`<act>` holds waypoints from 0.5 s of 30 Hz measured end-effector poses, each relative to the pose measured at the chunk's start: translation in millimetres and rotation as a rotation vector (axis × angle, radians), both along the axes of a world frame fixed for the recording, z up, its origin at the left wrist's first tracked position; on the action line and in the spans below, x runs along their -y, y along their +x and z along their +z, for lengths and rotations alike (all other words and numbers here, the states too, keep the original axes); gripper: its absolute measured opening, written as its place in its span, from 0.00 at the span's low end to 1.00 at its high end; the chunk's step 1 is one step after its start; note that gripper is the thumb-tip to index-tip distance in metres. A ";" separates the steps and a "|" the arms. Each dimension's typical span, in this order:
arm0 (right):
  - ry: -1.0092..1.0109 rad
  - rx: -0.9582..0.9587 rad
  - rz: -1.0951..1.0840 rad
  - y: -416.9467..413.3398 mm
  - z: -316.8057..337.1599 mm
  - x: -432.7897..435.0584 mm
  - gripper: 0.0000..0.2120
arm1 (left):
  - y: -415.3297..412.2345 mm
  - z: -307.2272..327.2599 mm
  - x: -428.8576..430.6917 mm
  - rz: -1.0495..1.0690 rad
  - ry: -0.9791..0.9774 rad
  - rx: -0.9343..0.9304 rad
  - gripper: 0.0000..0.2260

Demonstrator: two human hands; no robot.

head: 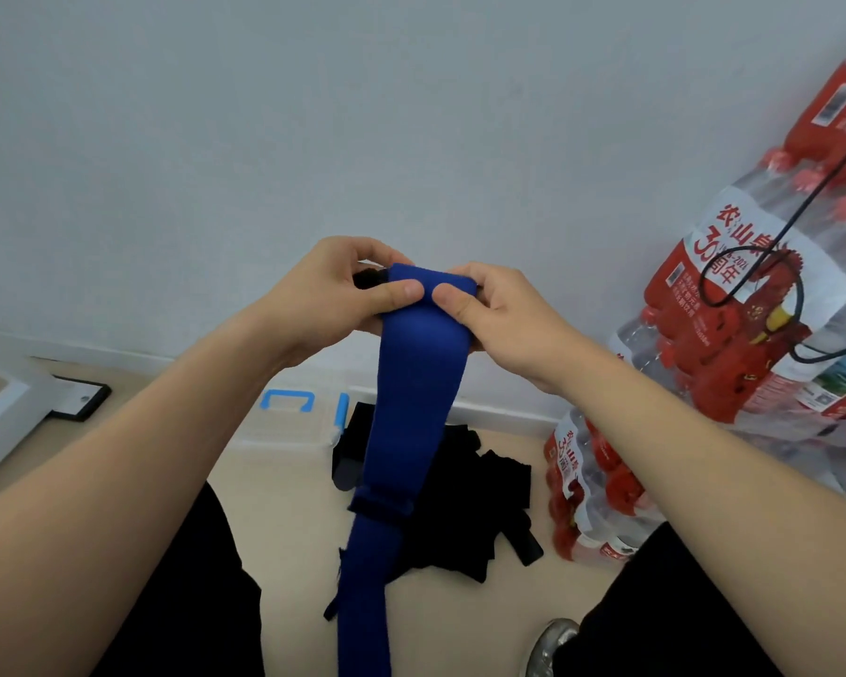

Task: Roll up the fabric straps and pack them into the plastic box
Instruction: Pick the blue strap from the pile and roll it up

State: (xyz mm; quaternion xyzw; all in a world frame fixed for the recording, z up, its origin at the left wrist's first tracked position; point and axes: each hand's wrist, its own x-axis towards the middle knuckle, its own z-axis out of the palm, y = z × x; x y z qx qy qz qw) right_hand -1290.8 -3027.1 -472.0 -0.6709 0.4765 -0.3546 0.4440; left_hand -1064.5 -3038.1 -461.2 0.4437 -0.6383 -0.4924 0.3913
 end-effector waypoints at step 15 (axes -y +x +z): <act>0.087 0.092 0.018 -11.2 -2.9 11.7 0.12 | 0.0 -6.5 19.8 -0.250 0.168 -0.176 0.20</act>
